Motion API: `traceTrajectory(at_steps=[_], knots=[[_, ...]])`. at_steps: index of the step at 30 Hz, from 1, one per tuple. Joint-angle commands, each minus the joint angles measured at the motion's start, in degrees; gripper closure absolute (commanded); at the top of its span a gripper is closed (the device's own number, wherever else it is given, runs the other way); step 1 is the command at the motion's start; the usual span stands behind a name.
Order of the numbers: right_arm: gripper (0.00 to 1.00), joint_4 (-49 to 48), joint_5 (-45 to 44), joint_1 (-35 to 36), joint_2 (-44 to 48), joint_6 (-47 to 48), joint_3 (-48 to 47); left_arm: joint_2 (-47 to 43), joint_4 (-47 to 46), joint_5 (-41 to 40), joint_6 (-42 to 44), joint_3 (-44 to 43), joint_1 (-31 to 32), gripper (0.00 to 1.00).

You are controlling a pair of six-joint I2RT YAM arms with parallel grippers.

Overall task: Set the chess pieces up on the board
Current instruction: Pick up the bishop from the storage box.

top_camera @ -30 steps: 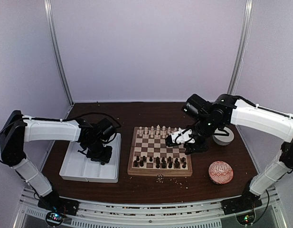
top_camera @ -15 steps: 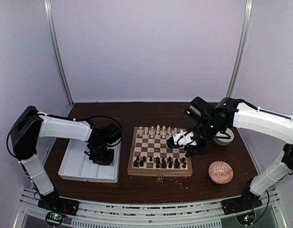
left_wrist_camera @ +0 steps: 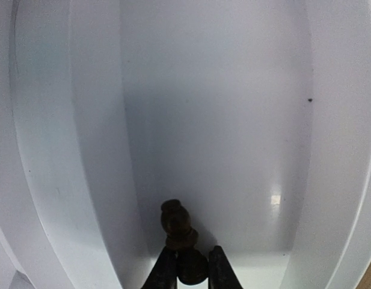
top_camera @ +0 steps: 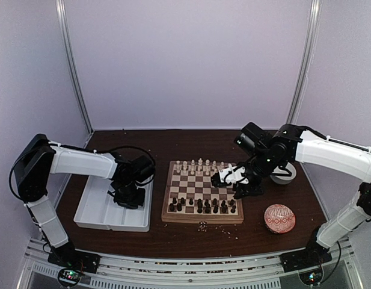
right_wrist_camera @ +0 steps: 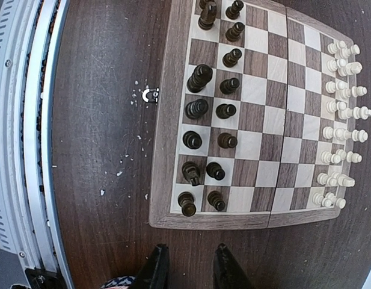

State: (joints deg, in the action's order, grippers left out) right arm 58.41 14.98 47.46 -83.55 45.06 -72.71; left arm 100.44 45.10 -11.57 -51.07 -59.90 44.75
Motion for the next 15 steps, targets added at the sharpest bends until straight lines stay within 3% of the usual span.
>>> traceTrajectory(at_steps=[1,3,4,5,6,7,10,13,15], knots=[[0.74,-1.52,-0.09,-1.25,0.70,-3.79,-1.48,-1.19,0.48,-0.62,4.64,0.91,0.18,0.91],[0.72,-2.83,-1.72,-3.00,0.29,-6.63,-4.34,-3.79,1.03,-1.02,8.19,0.31,1.02,0.92],[0.66,-3.92,-2.65,-4.18,0.38,-8.35,-5.57,-5.34,1.68,-1.41,9.59,0.01,1.51,0.92],[0.48,-5.57,-3.12,-5.87,0.74,-10.65,-6.70,-7.19,1.36,-1.66,11.53,-0.16,2.33,0.92],[0.06,-7.47,-2.83,-7.77,1.20,-13.53,-7.50,-9.11,1.39,-2.86,13.01,-0.30,3.27,0.92],[0.00,-9.81,-0.80,-10.33,1.83,-16.57,-8.05,-11.10,1.10,-3.72,14.00,-0.42,4.24,0.92],[0.00,-13.31,14.72,-18.25,1.12,-23.54,-9.41,-17.71,-3.21,-6.32,18.66,0.28,8.08,0.92],[0.02,-5.79,26.05,-19.97,-6.19,-24.39,-16.05,-22.71,-12.60,-3.28,23.18,2.85,11.67,0.91],[0.16,-4.22,33.80,-20.00,-9.69,-26.18,-18.63,-24.93,-19.53,0.65,25.72,4.50,13.27,0.91]])
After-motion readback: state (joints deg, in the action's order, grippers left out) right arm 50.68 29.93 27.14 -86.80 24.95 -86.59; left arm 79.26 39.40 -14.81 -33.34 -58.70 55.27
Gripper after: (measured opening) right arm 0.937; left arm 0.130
